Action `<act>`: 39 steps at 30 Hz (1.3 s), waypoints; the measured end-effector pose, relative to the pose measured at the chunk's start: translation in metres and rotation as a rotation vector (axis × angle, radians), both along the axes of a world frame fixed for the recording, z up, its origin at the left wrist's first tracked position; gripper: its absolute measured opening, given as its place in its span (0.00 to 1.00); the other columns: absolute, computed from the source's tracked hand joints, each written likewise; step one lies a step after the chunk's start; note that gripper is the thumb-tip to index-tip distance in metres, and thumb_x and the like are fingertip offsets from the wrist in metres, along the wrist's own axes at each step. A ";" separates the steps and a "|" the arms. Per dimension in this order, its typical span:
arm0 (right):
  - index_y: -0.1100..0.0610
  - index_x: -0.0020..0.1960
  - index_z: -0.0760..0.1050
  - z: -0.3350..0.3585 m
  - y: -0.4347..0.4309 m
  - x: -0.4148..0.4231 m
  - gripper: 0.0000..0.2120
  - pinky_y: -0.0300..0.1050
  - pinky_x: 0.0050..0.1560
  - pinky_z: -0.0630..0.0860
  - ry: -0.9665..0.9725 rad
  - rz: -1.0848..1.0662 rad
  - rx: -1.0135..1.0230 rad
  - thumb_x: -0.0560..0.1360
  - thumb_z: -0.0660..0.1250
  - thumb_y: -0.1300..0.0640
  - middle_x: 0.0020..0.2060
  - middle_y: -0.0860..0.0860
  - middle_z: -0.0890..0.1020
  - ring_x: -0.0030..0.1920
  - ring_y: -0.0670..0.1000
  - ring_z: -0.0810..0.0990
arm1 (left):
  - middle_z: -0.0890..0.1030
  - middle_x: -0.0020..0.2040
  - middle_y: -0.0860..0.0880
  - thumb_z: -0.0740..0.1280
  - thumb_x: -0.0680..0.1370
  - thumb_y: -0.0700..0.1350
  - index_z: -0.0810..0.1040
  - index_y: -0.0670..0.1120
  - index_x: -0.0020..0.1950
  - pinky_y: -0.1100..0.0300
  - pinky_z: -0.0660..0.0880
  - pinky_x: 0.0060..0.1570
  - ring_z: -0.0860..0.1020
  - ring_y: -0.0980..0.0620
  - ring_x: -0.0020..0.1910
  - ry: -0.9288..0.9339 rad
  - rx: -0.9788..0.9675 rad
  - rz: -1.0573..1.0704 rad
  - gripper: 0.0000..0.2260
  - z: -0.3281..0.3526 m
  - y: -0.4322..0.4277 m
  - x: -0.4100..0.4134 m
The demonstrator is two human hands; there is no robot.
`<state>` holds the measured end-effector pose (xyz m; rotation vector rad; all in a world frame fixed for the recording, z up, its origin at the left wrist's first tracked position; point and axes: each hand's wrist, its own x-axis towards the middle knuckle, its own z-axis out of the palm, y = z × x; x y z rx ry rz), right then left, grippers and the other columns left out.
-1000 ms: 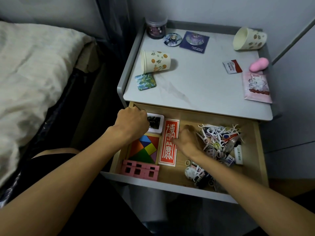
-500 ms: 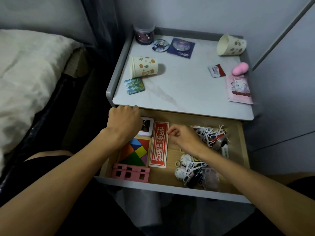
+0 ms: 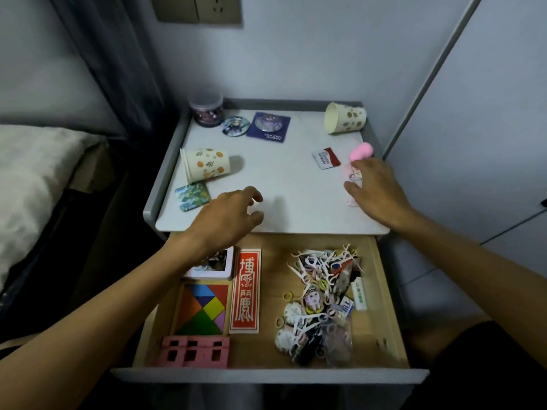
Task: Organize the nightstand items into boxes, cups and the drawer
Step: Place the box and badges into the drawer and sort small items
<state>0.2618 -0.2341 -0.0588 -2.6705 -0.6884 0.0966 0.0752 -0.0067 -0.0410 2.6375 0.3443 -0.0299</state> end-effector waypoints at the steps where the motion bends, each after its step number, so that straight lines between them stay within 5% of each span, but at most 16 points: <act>1: 0.57 0.72 0.67 -0.005 -0.003 0.007 0.23 0.54 0.68 0.65 0.019 -0.005 -0.038 0.80 0.63 0.50 0.71 0.58 0.68 0.70 0.59 0.65 | 0.78 0.65 0.47 0.65 0.80 0.52 0.72 0.50 0.69 0.50 0.75 0.57 0.77 0.47 0.60 0.018 -0.020 -0.019 0.17 -0.001 -0.001 0.006; 5: 0.57 0.75 0.62 -0.023 -0.002 0.011 0.27 0.56 0.75 0.58 -0.009 0.088 -0.184 0.80 0.59 0.44 0.73 0.57 0.66 0.74 0.58 0.62 | 0.74 0.71 0.46 0.65 0.81 0.50 0.69 0.48 0.73 0.56 0.69 0.63 0.73 0.47 0.67 0.075 -0.058 -0.066 0.21 -0.006 -0.008 0.034; 9: 0.54 0.79 0.56 -0.029 0.004 -0.007 0.30 0.54 0.77 0.56 0.076 0.193 -0.058 0.81 0.61 0.48 0.79 0.53 0.57 0.79 0.53 0.53 | 0.71 0.74 0.48 0.65 0.81 0.49 0.69 0.47 0.74 0.56 0.66 0.67 0.70 0.48 0.70 0.083 -0.035 -0.106 0.22 -0.018 -0.011 0.046; 14: 0.54 0.77 0.59 -0.035 0.008 -0.004 0.27 0.51 0.78 0.53 -0.006 0.220 -0.054 0.80 0.61 0.61 0.77 0.53 0.61 0.77 0.52 0.56 | 0.68 0.76 0.50 0.64 0.81 0.49 0.69 0.48 0.75 0.51 0.70 0.67 0.70 0.49 0.72 0.048 0.058 -0.163 0.22 -0.026 -0.012 0.048; 18: 0.54 0.76 0.61 -0.027 0.030 -0.006 0.30 0.50 0.75 0.56 -0.046 0.193 -0.021 0.77 0.59 0.70 0.76 0.52 0.62 0.76 0.54 0.58 | 0.75 0.70 0.50 0.65 0.81 0.51 0.71 0.52 0.72 0.52 0.74 0.61 0.75 0.49 0.66 0.001 0.020 -0.079 0.19 -0.019 0.001 0.052; 26: 0.56 0.73 0.68 -0.006 0.098 0.038 0.21 0.46 0.69 0.63 0.051 0.319 -0.028 0.80 0.62 0.56 0.72 0.52 0.69 0.71 0.53 0.67 | 0.81 0.61 0.50 0.68 0.79 0.45 0.79 0.48 0.63 0.57 0.73 0.56 0.80 0.49 0.56 -0.125 -0.058 0.078 0.13 0.025 0.045 0.101; 32: 0.57 0.76 0.63 -0.008 0.137 0.097 0.27 0.48 0.69 0.65 0.128 0.303 -0.025 0.80 0.64 0.51 0.73 0.55 0.68 0.72 0.56 0.66 | 0.82 0.58 0.43 0.69 0.76 0.43 0.79 0.45 0.60 0.53 0.77 0.56 0.79 0.44 0.56 -0.045 -0.247 0.272 0.13 0.033 0.093 0.179; 39: 0.58 0.67 0.68 -0.001 0.212 0.150 0.34 0.49 0.58 0.71 0.145 0.326 0.013 0.70 0.75 0.42 0.65 0.56 0.73 0.65 0.58 0.71 | 0.79 0.63 0.42 0.67 0.79 0.43 0.77 0.42 0.65 0.54 0.76 0.55 0.77 0.44 0.59 0.029 -0.099 0.248 0.15 0.016 0.119 0.208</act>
